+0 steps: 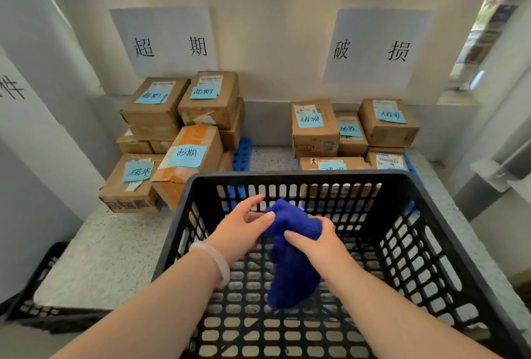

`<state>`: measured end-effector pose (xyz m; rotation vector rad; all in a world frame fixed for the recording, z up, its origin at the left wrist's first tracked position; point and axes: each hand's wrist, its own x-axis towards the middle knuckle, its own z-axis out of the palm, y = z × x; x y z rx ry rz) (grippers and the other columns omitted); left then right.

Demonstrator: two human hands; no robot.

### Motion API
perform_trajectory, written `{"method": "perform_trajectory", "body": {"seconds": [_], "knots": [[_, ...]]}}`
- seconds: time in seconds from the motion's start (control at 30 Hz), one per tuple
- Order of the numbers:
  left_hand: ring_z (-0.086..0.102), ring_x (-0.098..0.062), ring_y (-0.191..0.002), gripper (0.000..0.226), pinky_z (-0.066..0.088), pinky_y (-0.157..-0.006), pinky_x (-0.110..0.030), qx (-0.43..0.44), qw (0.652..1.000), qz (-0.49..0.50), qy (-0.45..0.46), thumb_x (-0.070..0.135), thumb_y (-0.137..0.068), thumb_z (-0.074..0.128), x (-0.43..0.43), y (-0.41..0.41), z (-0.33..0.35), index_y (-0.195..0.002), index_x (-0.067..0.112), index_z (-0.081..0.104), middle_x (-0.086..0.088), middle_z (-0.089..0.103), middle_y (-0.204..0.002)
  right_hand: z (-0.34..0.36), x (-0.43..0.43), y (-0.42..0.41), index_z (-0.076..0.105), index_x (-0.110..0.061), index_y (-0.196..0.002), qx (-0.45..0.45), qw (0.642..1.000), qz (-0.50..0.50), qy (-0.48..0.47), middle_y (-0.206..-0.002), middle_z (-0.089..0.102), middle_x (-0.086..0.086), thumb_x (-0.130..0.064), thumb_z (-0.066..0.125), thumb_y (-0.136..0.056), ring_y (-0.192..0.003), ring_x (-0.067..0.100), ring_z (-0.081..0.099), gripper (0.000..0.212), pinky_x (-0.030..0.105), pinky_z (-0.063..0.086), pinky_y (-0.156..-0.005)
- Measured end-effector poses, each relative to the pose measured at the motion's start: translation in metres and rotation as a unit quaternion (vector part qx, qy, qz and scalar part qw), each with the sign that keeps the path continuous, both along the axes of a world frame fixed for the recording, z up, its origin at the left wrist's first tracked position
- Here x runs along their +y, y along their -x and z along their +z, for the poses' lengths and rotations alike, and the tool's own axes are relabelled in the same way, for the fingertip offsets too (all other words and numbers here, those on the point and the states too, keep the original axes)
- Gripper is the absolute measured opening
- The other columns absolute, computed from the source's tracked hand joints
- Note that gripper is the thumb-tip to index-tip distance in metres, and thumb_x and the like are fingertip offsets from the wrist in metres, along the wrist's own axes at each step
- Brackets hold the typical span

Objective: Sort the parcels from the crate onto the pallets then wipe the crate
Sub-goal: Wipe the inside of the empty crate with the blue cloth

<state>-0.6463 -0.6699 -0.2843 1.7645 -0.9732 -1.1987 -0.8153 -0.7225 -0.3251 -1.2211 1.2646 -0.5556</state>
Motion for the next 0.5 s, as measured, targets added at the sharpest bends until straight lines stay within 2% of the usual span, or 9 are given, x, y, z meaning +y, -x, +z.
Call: {"method": "perform_trajectory", "body": {"seconds": [0.1, 0.2, 0.33, 0.4, 0.5], "knots": [[0.054, -0.004, -0.112, 0.048, 0.043, -0.105, -0.034, -0.094, 0.994, 0.014, 0.058, 0.033, -0.095, 0.06, 0.006, -0.033, 0.008, -0.14, 0.038, 0.043, 0.012, 0.058, -0.12, 0.006, -0.006, -0.009, 0.033, -0.026, -0.144, -0.03, 0.998, -0.05, 0.012, -0.142, 0.047, 0.0, -0.036, 0.075, -0.084, -0.129, 0.025, 0.044, 0.073, 0.045, 0.037, -0.108], [0.053, -0.004, -0.117, 0.045, 0.043, -0.107, -0.04, -0.189, 0.975, 0.041, 0.113, 0.031, -0.094, 0.06, 0.013, -0.068, 0.011, -0.137, 0.037, 0.049, 0.016, 0.059, -0.121, 0.012, -0.007, -0.028, 0.028, -0.028, -0.149, -0.04, 0.998, -0.05, 0.013, -0.148, 0.041, 0.0, -0.035, 0.074, -0.086, -0.136, 0.026, 0.038, 0.078, 0.044, 0.033, -0.108], [0.037, -0.007, -0.135, 0.051, 0.032, -0.115, -0.04, -0.269, 0.955, 0.036, 0.117, 0.04, -0.095, 0.054, 0.021, -0.1, 0.003, -0.144, 0.034, 0.043, 0.015, 0.047, -0.14, 0.019, 0.002, -0.073, 0.023, -0.029, -0.15, -0.038, 0.999, -0.033, 0.014, -0.153, 0.035, 0.001, -0.032, 0.075, -0.084, -0.14, 0.027, 0.034, 0.084, 0.047, 0.031, -0.111], [0.026, -0.004, -0.141, 0.054, 0.023, -0.119, -0.038, -0.266, 0.957, 0.032, 0.112, 0.042, -0.097, 0.05, 0.021, -0.113, -0.003, -0.149, 0.033, 0.035, 0.013, 0.036, -0.151, 0.021, 0.008, -0.099, 0.018, -0.033, -0.15, -0.031, 0.998, -0.028, 0.038, -0.155, 0.03, 0.001, -0.029, 0.076, -0.084, -0.141, 0.026, 0.033, 0.089, 0.044, 0.031, -0.111], [0.011, 0.008, -0.135, 0.054, 0.01, -0.115, -0.025, -0.152, 0.983, 0.031, 0.103, 0.038, -0.102, 0.041, 0.018, -0.12, -0.008, -0.153, 0.034, 0.021, 0.022, 0.021, -0.151, 0.02, 0.017, -0.137, 0.016, -0.04, -0.147, -0.031, 0.993, -0.01, 0.113, -0.156, 0.026, -0.004, -0.025, 0.077, -0.083, -0.141, 0.019, 0.031, 0.09, 0.031, 0.031, -0.108]]}}
